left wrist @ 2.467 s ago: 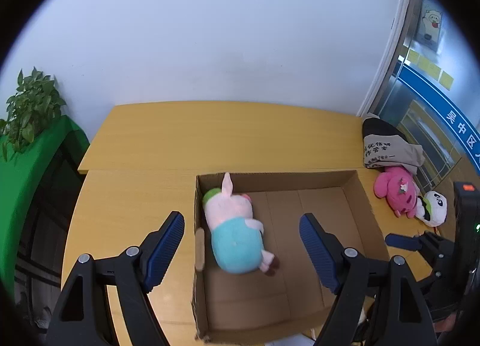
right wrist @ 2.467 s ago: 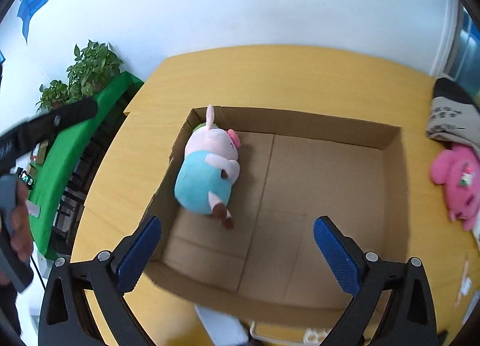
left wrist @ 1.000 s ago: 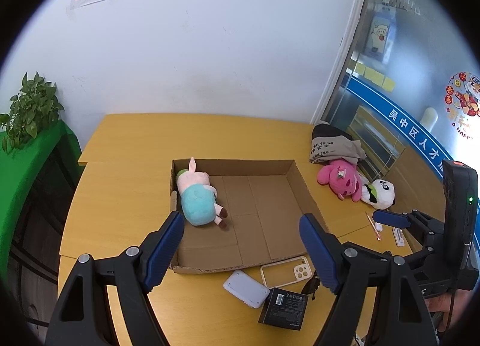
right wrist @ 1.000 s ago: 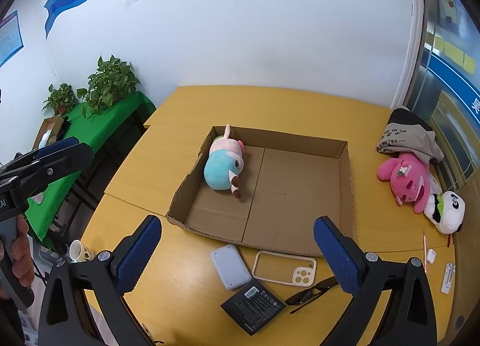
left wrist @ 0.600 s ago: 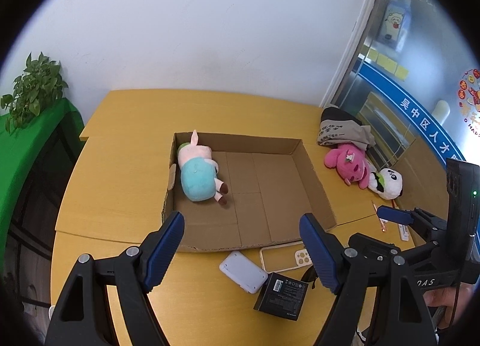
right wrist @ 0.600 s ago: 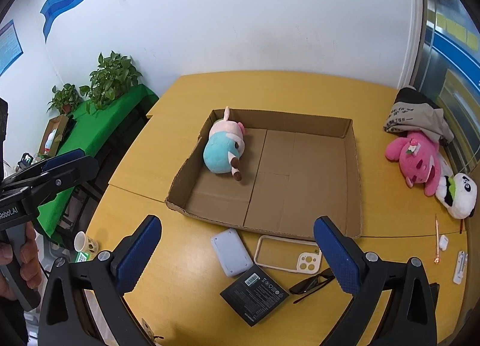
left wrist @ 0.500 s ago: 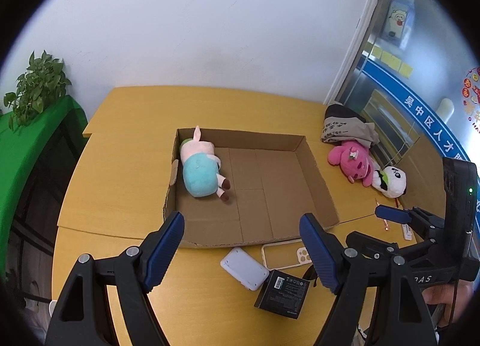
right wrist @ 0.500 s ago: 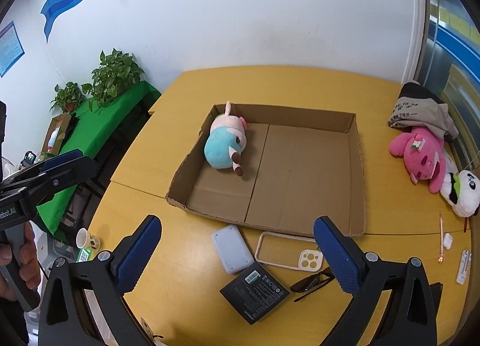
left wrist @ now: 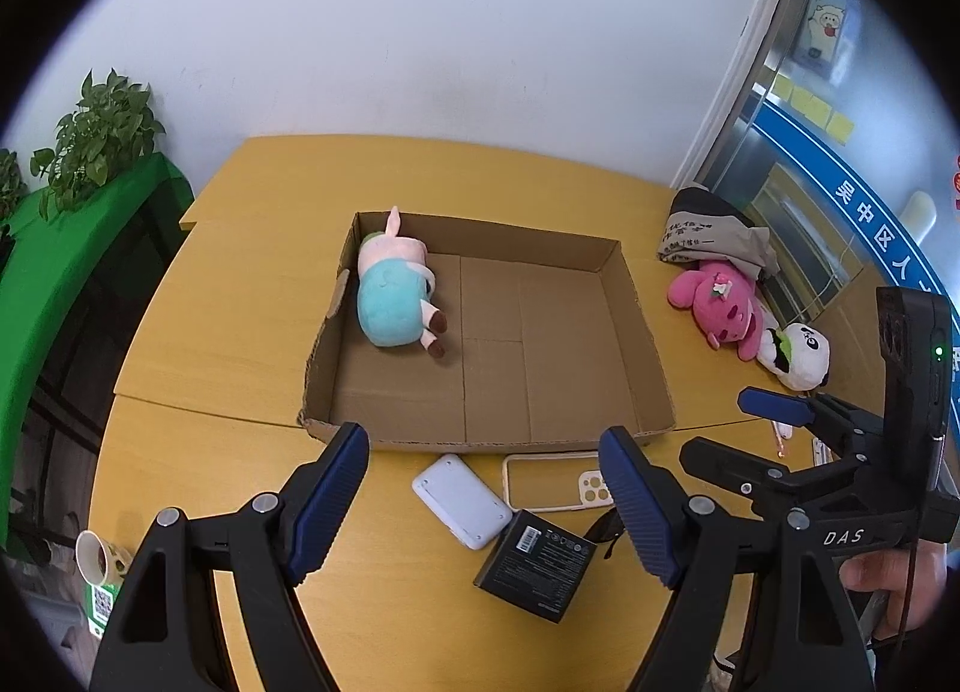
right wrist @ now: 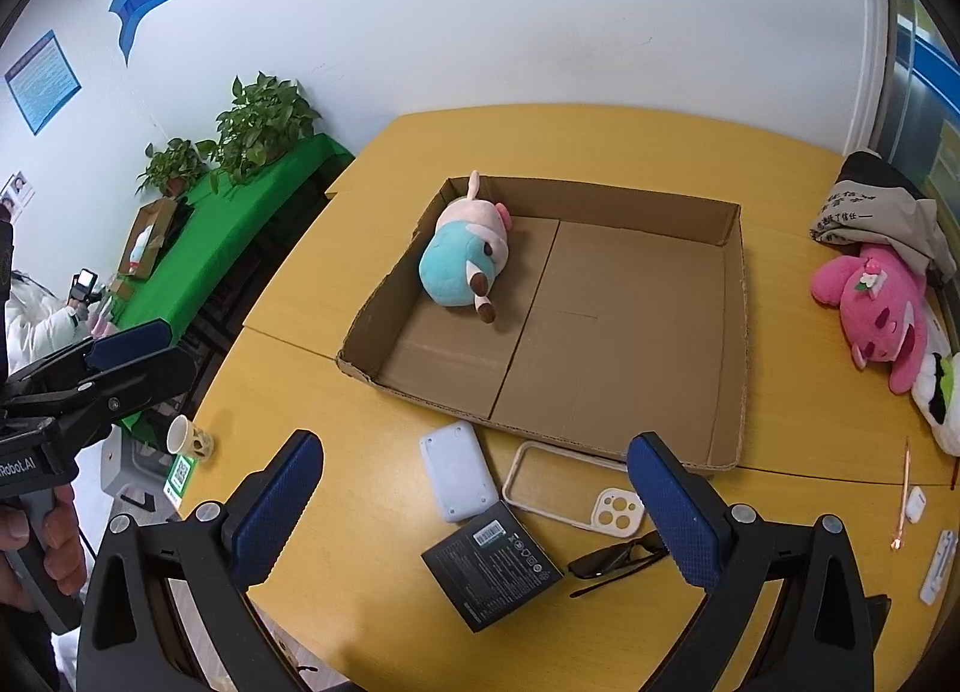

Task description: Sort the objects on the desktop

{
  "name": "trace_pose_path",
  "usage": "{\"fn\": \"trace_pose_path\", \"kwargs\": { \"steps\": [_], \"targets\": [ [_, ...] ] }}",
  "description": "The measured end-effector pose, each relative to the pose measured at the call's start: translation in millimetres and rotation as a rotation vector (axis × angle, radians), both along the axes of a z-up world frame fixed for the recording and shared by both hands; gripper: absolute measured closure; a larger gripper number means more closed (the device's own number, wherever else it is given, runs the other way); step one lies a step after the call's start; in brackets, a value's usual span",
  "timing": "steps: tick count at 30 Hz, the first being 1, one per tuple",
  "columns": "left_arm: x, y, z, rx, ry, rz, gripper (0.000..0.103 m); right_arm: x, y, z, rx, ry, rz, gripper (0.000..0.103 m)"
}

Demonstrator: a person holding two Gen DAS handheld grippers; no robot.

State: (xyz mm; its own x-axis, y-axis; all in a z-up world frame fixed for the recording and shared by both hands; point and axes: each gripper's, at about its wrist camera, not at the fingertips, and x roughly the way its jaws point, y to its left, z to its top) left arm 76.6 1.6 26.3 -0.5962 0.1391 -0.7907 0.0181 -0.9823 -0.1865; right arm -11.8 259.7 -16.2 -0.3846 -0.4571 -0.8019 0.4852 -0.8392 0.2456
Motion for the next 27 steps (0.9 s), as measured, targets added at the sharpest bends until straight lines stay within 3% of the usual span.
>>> {"fn": "trace_pose_path", "kwargs": {
  "steps": [17,27],
  "targets": [
    [19.5,43.8,-8.9,-0.034,-0.025,0.057,0.024,1.3,40.5,-17.9,-0.079,-0.031,0.09,0.0],
    [3.3,50.3,-25.0,-0.005,-0.029,-0.007,0.024,-1.2,56.4,-32.5,-0.071,-0.06,0.057,0.0]
  ]
}}
